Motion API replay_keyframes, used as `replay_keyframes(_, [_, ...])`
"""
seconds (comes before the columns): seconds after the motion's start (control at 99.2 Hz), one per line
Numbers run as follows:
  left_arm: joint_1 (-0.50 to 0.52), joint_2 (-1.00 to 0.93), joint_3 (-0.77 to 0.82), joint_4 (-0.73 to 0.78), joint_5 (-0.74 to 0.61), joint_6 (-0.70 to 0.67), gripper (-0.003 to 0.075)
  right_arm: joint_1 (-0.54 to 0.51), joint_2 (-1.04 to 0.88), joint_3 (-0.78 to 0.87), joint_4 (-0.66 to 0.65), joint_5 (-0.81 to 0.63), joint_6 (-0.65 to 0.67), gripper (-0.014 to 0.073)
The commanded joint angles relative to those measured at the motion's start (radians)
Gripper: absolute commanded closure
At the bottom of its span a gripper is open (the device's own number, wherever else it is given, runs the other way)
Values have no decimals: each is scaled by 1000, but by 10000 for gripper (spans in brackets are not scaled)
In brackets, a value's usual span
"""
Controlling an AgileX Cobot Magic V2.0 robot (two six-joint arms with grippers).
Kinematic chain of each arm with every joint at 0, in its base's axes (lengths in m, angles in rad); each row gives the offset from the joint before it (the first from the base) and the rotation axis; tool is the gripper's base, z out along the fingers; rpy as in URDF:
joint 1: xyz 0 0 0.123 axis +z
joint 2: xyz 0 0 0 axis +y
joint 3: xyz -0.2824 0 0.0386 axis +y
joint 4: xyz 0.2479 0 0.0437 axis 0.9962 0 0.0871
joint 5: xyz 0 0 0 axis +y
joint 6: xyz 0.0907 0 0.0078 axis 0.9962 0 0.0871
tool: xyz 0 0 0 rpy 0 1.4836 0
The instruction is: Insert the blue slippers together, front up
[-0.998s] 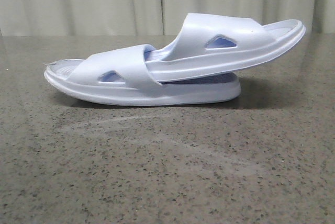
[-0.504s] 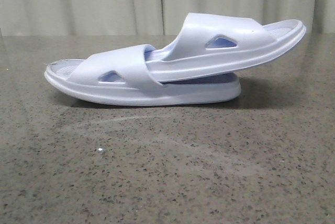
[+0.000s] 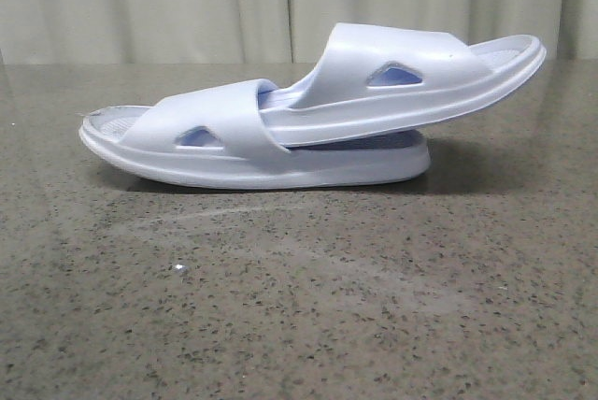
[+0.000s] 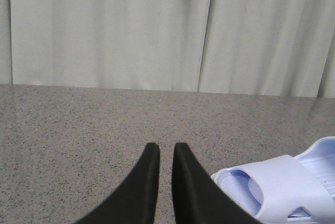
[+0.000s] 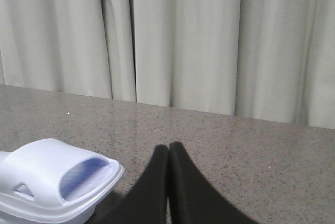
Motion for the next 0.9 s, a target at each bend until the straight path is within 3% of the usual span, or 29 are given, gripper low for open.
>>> replay_keyframes(0.0, [0, 7, -26, -18, 4, -1, 704, -4, 9, -25, -9, -67, -12, 701])
replay_keyframes(0.474, [-30, 6, -13, -9, -8, -1, 704, -4, 9, -25, -9, -67, -12, 701])
replay_keyframes(0.625, [-30, -10, -13, 141, -29, -26, 704, -4, 9, -25, -9, -67, -12, 701])
replay_keyframes(0.726, [-30, -45, -13, 403, -29, -246, 704, -4, 9, -25, -9, -67, -12, 701])
replay_keyframes(0.887, [-30, -105, 17, 955, -27, -757, 704, -4, 9, -25, -9, -67, -12, 701])
